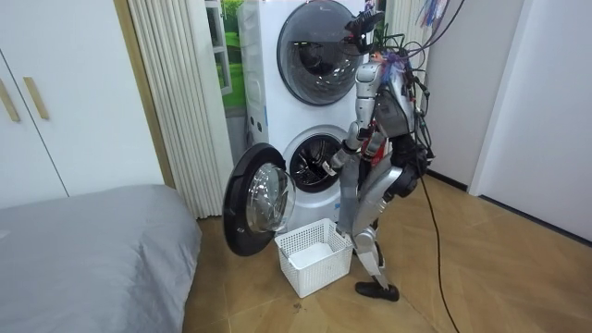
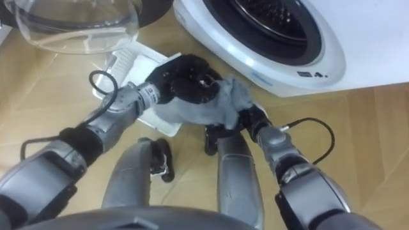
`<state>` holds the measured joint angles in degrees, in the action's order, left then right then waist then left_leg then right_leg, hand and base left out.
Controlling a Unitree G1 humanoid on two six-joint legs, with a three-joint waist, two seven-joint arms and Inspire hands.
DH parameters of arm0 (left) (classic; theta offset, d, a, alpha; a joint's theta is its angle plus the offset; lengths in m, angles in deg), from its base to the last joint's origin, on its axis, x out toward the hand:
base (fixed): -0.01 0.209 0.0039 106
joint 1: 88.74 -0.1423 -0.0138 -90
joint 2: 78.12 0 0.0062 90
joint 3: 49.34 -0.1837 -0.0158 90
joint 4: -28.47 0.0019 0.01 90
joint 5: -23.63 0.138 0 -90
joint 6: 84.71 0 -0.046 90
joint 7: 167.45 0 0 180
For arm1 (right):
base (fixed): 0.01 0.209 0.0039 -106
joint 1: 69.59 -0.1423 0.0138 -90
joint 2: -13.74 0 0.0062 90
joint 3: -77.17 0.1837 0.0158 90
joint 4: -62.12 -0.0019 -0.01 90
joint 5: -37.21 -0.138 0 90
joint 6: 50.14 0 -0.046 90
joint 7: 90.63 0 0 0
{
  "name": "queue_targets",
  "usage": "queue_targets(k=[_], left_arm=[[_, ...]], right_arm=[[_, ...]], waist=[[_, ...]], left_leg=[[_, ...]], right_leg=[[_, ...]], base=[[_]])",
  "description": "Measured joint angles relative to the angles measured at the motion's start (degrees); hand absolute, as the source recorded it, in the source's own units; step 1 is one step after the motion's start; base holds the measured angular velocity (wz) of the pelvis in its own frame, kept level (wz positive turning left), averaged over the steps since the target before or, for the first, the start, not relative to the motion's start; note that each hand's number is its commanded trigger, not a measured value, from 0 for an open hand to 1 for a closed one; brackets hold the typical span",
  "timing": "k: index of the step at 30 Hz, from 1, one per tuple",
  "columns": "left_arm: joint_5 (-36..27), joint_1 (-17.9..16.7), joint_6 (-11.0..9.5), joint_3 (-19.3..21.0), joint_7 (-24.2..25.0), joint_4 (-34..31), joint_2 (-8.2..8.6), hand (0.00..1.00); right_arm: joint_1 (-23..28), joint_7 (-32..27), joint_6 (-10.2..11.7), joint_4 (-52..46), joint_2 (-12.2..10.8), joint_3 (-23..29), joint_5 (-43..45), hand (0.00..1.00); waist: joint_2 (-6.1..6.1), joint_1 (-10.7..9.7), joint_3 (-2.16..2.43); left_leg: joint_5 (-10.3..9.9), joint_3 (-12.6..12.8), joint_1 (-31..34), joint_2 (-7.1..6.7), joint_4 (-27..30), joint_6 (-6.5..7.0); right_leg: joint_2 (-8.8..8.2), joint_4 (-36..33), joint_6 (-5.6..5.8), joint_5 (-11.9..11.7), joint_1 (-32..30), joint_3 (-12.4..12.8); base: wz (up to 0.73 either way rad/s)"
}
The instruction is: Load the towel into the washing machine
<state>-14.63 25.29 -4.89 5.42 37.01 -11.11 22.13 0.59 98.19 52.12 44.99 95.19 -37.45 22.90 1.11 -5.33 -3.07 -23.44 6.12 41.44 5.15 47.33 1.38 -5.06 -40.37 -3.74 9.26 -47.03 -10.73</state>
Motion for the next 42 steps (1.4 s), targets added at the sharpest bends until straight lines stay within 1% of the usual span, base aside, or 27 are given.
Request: queue_targets(k=[1, 2, 4, 6, 9, 11, 13, 14, 16, 17, 18, 19, 20, 21, 22, 24, 28, 31, 35, 36, 39, 42], left_arm=[[-0.98, -0.4, 0.45, -0.02, 0.53, 0.0, 0.01, 1.0], [-2.92, -1.06, 1.13, -0.19, 1.59, -0.13, 0.02, 1.0], [-5.03, -1.84, 1.61, -0.63, 2.91, -0.25, 0.28, 1.0], [-5.17, -1.92, 1.77, -0.6, 3.45, -0.28, 0.49, 1.0], [-8.46, -1.91, 2.52, 0.04, 3.64, -0.64, 0.66, 1.0], [-10.12, -1.93, 2.67, 0.23, 3.69, -1.4, 0.71, 1.0], [-13.25, -1.93, 2.84, 0.02, 3.73, -2.06, 0.81, 1.0], [-15.92, -2.11, 3.18, -0.39, 3.78, -2.77, 1.0, 1.0], [-21.56, -2.61, 3.69, -0.44, 4.09, -3.87, 1.93, 1.0], [-22.81, -2.66, 3.71, -0.44, 4.22, -3.95, 2.28, 1.0], [-24.86, -2.68, 3.76, -0.51, 4.39, -3.95, 3.09, 1.0], [-26.69, -2.69, 3.86, -0.85, 4.47, -3.96, 3.64, 1.0], [-27.67, -2.72, 3.93, -1.19, 4.53, -3.97, 3.82, 1.0], [-29.33, -2.87, 4.04, -1.64, 4.71, -3.97, 4.24, 1.0], [-30.95, -3.11, 4.11, -1.83, 4.78, -4.05, 4.65, 1.0], [-34.01, -3.67, 4.1, -2.2, 4.78, -4.45, 4.83, 1.0], [-39.4, -4.56, 3.7, -2.21, 4.78, -4.95, 4.84, 1.0], [-42.61, -4.57, 3.41, -2.09, 4.78, -5.08, 5.01, 1.0], [-43.89, -4.78, 3.06, -1.42, 4.83, -5.45, 5.15, 1.0], [-44.44, -5.28, 3.06, -0.94, 5.02, -5.44, 5.19, 1.0], [-44.98, -7.05, 3.1, 0.01, 5.86, -5.48, 5.22, 1.0], [-46.6, -8.18, 3.14, 0.26, 6.87, -5.48, 5.17, 1.0]], right_arm=[[0.36, 0.08, -0.29, -0.13, -0.01, 0.0, 0.08, 0.0], [0.81, 0.03, -1.13, -0.62, -0.14, -0.01, 0.44, 0.0], [1.12, -0.03, -2.18, -1.66, -0.41, -0.12, 1.89, 0.0], [1.26, -0.02, -2.36, -1.88, -0.5, -0.07, 3.32, 0.0], [1.08, -0.26, -2.4, -2.6, -1.03, 0.64, 6.24, 0.0], [1.0, -0.62, -2.45, -3.21, -1.29, 1.16, 7.52, 0.0], [0.99, -0.75, -2.88, -3.93, -1.32, 1.12, 7.84, 0.0], [0.91, -0.95, -3.42, -4.08, -1.46, 1.16, 7.81, 0.0], [0.81, -1.62, -3.96, -4.07, -2.05, 1.23, 7.82, 0.0], [0.74, -1.73, -4.2, -4.07, -2.29, 1.27, 7.86, 0.0], [0.63, -1.79, -4.59, -4.1, -2.72, 1.31, 7.87, 0.0], [0.53, -1.8, -4.84, -4.19, -2.96, 1.31, 7.87, 0.33], [0.51, -1.77, -4.88, -4.23, -2.99, 1.3, 7.86, 0.72], [0.54, -1.77, -4.94, -4.35, -2.99, 1.24, 7.86, 0.9], [0.53, -1.78, -5.13, -4.48, -3.06, 1.24, 7.85, 1.0], [0.55, -1.9, -5.56, -4.84, -3.07, 1.26, 7.89, 1.0], [0.63, -2.53, -5.57, -5.3, -3.16, 1.35, 7.88, 1.0], [0.68, -2.73, -5.57, -5.57, -3.59, 2.39, 7.93, 1.0], [0.78, -3.1, -5.57, -5.57, -4.85, 4.0, 9.0, 1.0], [0.99, -3.15, -5.57, -5.57, -5.26, 4.37, 9.77, 1.0], [1.48, -3.72, -5.7, -5.58, -5.44, 5.1, 12.28, 1.0], [1.67, -4.68, -5.73, -5.79, -5.58, 5.35, 12.86, 1.0]], waist=[[0.02, -0.06, 0.11], [0.22, 0.02, 0.24], [0.36, 0.34, 0.3], [0.45, 0.72, 0.34], [0.53, 0.83, 0.29], [0.56, 0.83, 0.27], [0.65, 0.75, 0.22], [0.69, 0.79, 0.21], [0.74, 0.83, 0.2], [0.75, 0.77, 0.19], [0.81, 0.65, 0.19], [0.89, 0.57, 0.17], [0.9, 0.51, 0.17], [0.93, 0.47, 0.16], [1.03, 0.47, 0.16], [1.24, 0.32, 0.17], [1.82, 0.11, 0.2], [1.83, 0.05, 0.21], [1.93, 0.08, 0.23], [1.96, 0.15, 0.25], [1.97, 0.97, 0.25], [1.96, 1.2, 0.26]], left_leg=[[0.05, -0.05, -0.16, 0.05, -0.14, -0.02], [0.18, -0.09, -0.38, 0.13, -0.4, -0.12], [0.56, -0.04, -0.81, 0.18, -1.19, -0.22], [0.7, 0.18, -1.09, 0.08, -1.59, -0.22], [0.74, 0.15, -1.09, 0.11, -1.67, -0.29], [0.74, 0.12, -1.08, 0.09, -1.71, -0.29], [0.75, 0.01, -1.0, 0.06, -1.73, -0.29], [0.75, -0.1, -0.91, 0.05, -1.73, -0.29], [0.75, -0.15, -0.83, 0.03, -1.77, -0.29], [0.75, -0.15, -0.82, 0.03, -1.77, -0.29], [0.75, -0.14, -0.81, 0.05, -1.77, -0.29], [0.75, -0.14, -0.8, 0.07, -1.77, -0.29], [0.75, -0.14, -0.79, 0.08, -1.77, -0.29], [0.75, -0.16, -0.78, 0.08, -1.77, -0.29], [0.74, -0.15, -0.75, 0.08, -1.77, -0.29], [0.74, -0.14, -0.68, 0.11, -1.77, -0.29], [0.74, -0.18, -0.54, 0.19, -1.7, -0.3], [0.74, -0.19, -0.53, 0.2, -1.68, -0.3], [0.75, -0.13, -0.76, 0.14, -1.76, -0.3], [0.75, -0.08, -0.94, 0.2, -1.8, -0.31], [0.76, -0.1, -0.85, 0.35, -1.9, -0.35], [0.82, -0.12, -0.92, 0.25, -2.18, -0.45]], right_leg=[[0.03, 0.37, 0.0, -0.05, 0.33, -0.12], [0.16, 0.86, -0.09, -0.23, 0.66, -0.25], [0.31, 1.72, -0.13, -0.7, 1.09, -0.27], [0.24, 1.72, -0.13, -0.75, 1.13, -0.09], [0.29, 1.75, -0.14, -0.74, 1.1, -0.18], [0.28, 1.79, -0.14, -0.74, 1.1, -0.2], [0.2, 1.84, -0.13, -0.73, 1.1, -0.34], [0.21, 1.94, -0.13, -0.73, 1.1, -0.41], [0.2, 2.04, -0.12, -0.72, 1.1, -0.47], [0.18, 2.03, -0.1, -0.71, 1.1, -0.49], [0.19, 2.01, -0.04, -0.67, 1.1, -0.49], [0.21, 2.04, -0.03, -0.66, 1.1, -0.49], [0.21, 2.03, -0.03, -0.64, 1.1, -0.49], [0.2, 2.03, -0.04, -0.6, 1.08, -0.51], [0.21, 1.99, -0.05, -0.57, 0.99, -0.47], [0.21, 1.95, -0.1, -0.54, 0.93, -0.53], [0.31, 2.04, -0.2, -0.58, 0.95, -0.72], [0.3, 2.05, -0.2, -0.59, 0.96, -0.73], [0.34, 1.98, -0.19, -0.59, 1.04, -0.57], [0.48, 2.04, -0.19, -0.59, 1.23, -0.52], [1.08, 2.7, -0.35, -0.78, 1.33, -0.66], [0.91, 2.81, -0.38, -0.8, 1.33, -0.65]], base=[[0.03], [0.0], [0.0], [-0.02], [0.0], [0.0], [0.0], [0.0], [0.0], [0.0], [0.0], [0.0], [0.0], [0.0], [0.0], [0.0], [0.0], [0.0], [-0.01], [-0.05], [-0.02], [0.0]])
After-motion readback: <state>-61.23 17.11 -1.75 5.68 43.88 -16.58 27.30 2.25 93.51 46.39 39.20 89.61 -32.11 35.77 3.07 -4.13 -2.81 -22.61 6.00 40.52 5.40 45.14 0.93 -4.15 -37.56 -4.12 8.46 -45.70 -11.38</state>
